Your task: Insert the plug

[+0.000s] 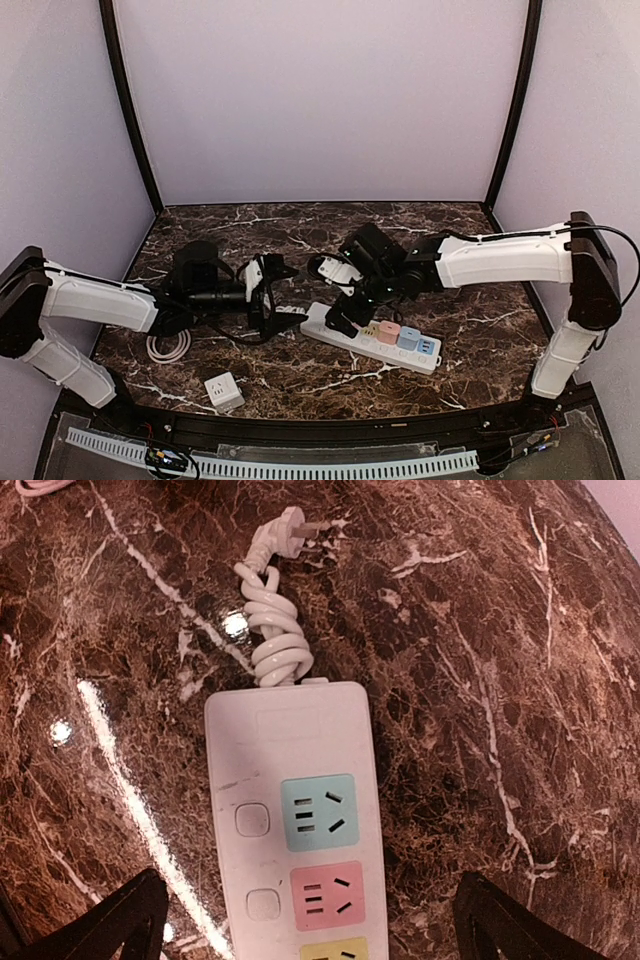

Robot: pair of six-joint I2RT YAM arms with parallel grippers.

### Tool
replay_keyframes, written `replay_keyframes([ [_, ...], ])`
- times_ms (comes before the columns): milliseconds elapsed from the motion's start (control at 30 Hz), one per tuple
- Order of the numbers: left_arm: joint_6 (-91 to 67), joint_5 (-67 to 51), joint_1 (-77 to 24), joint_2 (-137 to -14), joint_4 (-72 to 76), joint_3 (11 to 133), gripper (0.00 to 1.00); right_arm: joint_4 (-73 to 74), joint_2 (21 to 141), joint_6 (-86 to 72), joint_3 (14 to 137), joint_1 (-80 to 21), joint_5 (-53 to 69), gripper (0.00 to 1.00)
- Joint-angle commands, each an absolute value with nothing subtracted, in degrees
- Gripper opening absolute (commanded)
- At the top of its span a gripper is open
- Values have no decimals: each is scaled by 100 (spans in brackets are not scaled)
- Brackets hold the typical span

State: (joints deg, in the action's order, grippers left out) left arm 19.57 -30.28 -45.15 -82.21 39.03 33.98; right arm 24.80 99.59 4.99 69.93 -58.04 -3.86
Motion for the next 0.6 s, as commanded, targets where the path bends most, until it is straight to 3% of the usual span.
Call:
replay_keyframes([
  [0,872,-2271,-4549,-7633,3404,3205,99,2242,9765,139,7032,-5858,-839,99],
  [367,-637,101,-5564,-6263,738,3529,96,2517,9621,-492,7400,-5825,-1632,99],
  [567,-1650,757,-6038,-5791,-387,3318,92,2740,9390,-923,7555,-5818,-1939,99],
])
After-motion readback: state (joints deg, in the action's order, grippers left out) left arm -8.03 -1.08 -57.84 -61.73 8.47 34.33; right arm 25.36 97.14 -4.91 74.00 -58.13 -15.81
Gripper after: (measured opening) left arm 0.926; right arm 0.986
